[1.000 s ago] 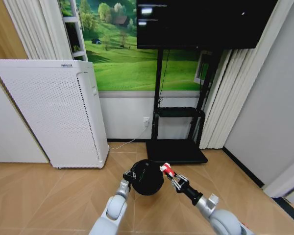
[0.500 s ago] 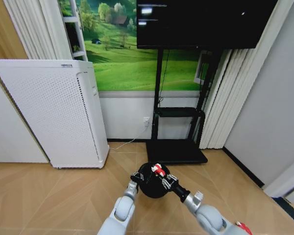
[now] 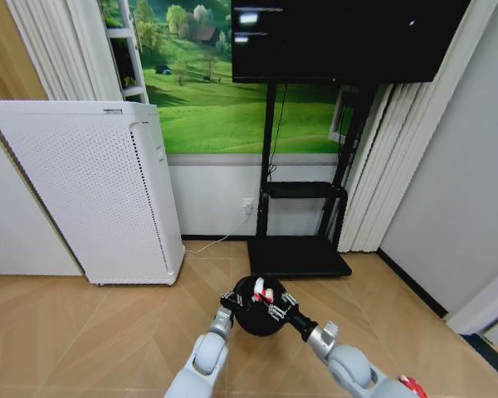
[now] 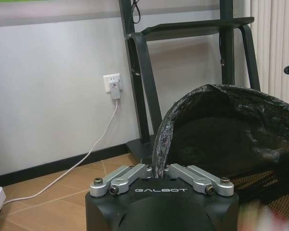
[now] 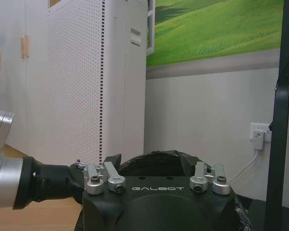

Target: Pick up the trash bin and place the garbage on the floor into it.

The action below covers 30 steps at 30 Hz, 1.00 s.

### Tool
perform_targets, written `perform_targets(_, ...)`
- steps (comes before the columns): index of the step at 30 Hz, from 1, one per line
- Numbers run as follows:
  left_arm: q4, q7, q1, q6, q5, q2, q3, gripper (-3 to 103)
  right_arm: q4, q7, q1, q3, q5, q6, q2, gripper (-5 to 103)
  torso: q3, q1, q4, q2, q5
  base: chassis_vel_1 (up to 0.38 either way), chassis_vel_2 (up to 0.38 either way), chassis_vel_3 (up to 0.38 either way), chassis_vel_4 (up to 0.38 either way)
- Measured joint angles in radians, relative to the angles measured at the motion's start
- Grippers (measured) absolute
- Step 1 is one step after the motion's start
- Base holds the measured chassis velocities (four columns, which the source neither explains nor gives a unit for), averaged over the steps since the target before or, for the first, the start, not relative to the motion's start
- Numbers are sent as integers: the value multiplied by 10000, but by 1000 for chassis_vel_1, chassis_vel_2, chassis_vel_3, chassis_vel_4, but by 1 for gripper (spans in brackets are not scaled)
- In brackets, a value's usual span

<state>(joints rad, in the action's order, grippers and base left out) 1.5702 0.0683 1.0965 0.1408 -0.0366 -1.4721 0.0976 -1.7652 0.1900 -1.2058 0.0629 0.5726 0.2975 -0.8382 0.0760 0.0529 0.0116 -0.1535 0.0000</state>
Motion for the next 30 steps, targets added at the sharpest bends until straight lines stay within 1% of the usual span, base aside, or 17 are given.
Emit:
perform_targets(1,0,-3,-5,0,5,-2,3,3,5,-6,-14,6,-6,0,-8,74,0,0,0,0,0,0,0,0,0)
perform_targets(4,0,-4,-9,-2,6,-9,5,3,5,-10,-34,19,-7,-1,-10,74,0,0,0,0,0,0,0,0,0)
perform_targets(5,0,-4,-8,-6,6,-17,5,3,4,-13,-67,34,-8,-1,-10,85,0,0,0,0,0,0,0,0,0)
perform_targets(7,0,-4,-6,-8,7,-29,6,3,-20,-25,-117,60,-8,-3,-4,95,0,0,0,0,0,0,0,0,0)
perform_targets(8,0,-4,-6,-8,7,-29,6,3,-20,-25,-117,60,-8,-3,-4,95,0,0,0,0,0,0,0,0,0)
perform_targets(9,-1,-8,1,-9,6,-33,8,3,-30,-33,-134,85,-6,-5,-5,99,0,0,1,0,0,0,0,0,0)
perform_targets(13,30,-10,41,-9,6,-27,41,3,-79,-104,-175,181,37,-53,-63,100,0,0,0,0,0,0,0,0,0)
perform_targets(16,202,-14,182,-10,10,33,195,3,-133,-448,-283,519,329,-219,-271,100,0,0,-1,0,0,0,0,0,0)
perform_targets(17,202,-14,182,-10,10,33,195,3,-133,-448,-283,519,329,-219,-271,100,0,0,-1,0,0,0,0,0,0)
perform_targets(21,666,-26,552,-11,78,277,510,3,-1,-1111,-471,1125,776,-399,-434,100,0,0,0,0,-1,0,0,0,0)
perform_targets(25,924,-37,783,-10,101,440,737,3,196,-1319,-523,1484,799,-452,-489,100,0,0,-1,0,0,0,0,0,0)
perform_targets(28,1437,-40,1232,-11,210,779,1198,3,680,-1900,-566,2087,677,-699,-610,100,0,-1,0,0,-1,0,0,0,0)
perform_targets(29,1437,-40,1232,-11,210,779,1198,3,680,-1900,-566,2087,677,-699,-610,100,0,-1,0,0,-1,0,0,0,0)
perform_targets(30,1649,-23,1411,-10,287,902,1389,3,925,-2124,-565,2276,611,-785,-682,100,0,-1,-1,0,-1,0,0,0,0)
